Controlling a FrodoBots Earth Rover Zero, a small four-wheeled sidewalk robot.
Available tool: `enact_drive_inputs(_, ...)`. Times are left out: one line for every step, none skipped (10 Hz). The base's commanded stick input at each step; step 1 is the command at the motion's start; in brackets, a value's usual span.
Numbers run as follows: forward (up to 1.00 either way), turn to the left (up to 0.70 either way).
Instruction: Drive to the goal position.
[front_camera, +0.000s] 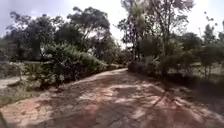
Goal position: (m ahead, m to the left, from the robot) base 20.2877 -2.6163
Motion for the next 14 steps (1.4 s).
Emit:
enact_drive_inputs(0.7, -0.35)
enact_drive_inputs(0.7, -0.35)
enact_drive_inputs(0.7, 0.0)
enact_drive_inputs(0.7, 0.0)
enact_drive_inputs(0.7, 0.0)
enact_drive_inputs(0.7, 0.0)
enact_drive_inputs(0.7, 0.0)
enact_drive_inputs(0.7, 0.0)
enact_drive_inputs(0.7, 0.0)
enact_drive_inputs(0.7, 0.0)
enact_drive_inputs(0.7, 0.0)
enact_drive_inputs(0.7, 0.0)
enact_drive_inputs(0.7, 0.0)
enact_drive_inputs(0.7, 0.0)
